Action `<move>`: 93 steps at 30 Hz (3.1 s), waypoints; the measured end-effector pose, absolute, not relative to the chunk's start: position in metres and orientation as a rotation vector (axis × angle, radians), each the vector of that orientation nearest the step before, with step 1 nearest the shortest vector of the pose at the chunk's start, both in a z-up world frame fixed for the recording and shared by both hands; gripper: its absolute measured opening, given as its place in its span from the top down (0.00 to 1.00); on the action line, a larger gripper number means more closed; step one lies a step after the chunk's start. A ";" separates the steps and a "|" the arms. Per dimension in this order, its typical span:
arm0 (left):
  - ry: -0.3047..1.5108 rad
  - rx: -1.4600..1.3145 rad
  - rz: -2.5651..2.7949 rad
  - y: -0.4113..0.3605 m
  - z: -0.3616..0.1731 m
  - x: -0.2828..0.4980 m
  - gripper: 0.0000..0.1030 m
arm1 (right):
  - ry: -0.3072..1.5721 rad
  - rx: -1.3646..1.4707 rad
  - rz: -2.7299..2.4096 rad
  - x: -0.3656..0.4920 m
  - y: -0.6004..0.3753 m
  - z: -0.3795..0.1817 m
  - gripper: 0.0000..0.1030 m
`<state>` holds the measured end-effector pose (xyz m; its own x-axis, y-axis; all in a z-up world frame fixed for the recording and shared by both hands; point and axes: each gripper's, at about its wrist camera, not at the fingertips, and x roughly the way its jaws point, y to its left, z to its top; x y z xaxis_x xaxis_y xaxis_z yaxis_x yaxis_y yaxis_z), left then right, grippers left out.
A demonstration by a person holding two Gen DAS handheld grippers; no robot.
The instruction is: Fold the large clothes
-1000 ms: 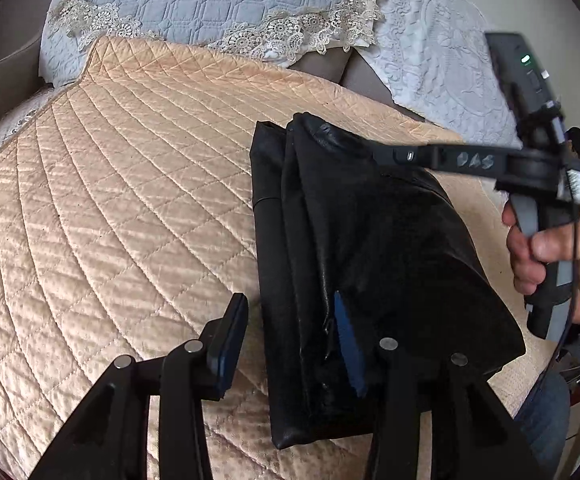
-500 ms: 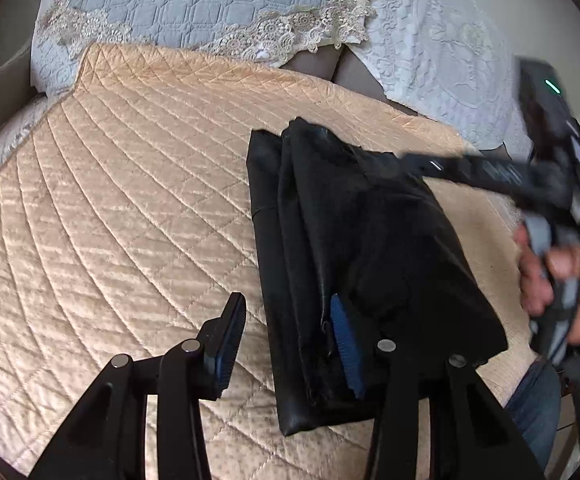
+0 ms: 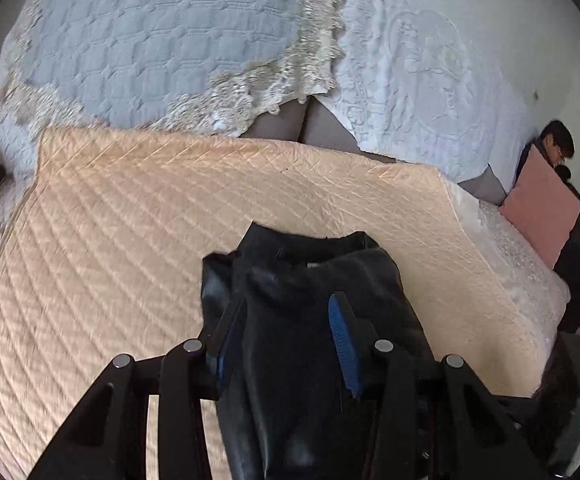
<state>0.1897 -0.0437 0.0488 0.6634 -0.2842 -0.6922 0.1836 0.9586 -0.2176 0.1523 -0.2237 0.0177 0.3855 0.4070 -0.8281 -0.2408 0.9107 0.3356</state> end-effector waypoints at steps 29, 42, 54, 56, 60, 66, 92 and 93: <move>0.885 0.006 -0.196 -0.061 0.009 0.109 0.60 | 1.087 0.189 0.315 0.125 -0.247 0.026 0.66; 0.897 -0.020 -0.171 -0.056 -0.013 0.101 0.55 | 1.120 0.176 0.312 0.125 -0.242 0.013 0.58; 0.917 -0.043 -0.163 -0.052 -0.015 0.108 0.45 | 1.158 0.301 0.264 0.139 -0.284 -0.001 0.44; 0.922 -0.039 -0.163 -0.051 -0.014 0.111 0.43 | 1.172 0.339 0.271 0.143 -0.291 -0.007 0.43; 0.942 -0.045 -0.162 -0.049 -0.014 0.115 0.41 | 1.190 0.402 0.278 0.150 -0.300 -0.019 0.38; 0.946 -0.096 -0.184 -0.043 -0.009 0.125 0.41 | 1.191 0.487 0.311 0.164 -0.310 -0.029 0.36; 1.003 -0.323 -0.321 -0.014 -0.048 0.199 0.28 | 1.208 0.659 0.411 0.216 -0.316 -0.065 0.23; 1.004 -0.330 -0.322 -0.013 -0.048 0.199 0.29 | 1.209 0.652 0.404 0.215 -0.315 -0.065 0.23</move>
<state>0.1991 -0.0134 -0.0482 0.4982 -0.4098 -0.7641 0.1108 0.9041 -0.4126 0.2149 -0.3149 -0.0649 0.3175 0.6110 -0.7252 0.0514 0.7526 0.6565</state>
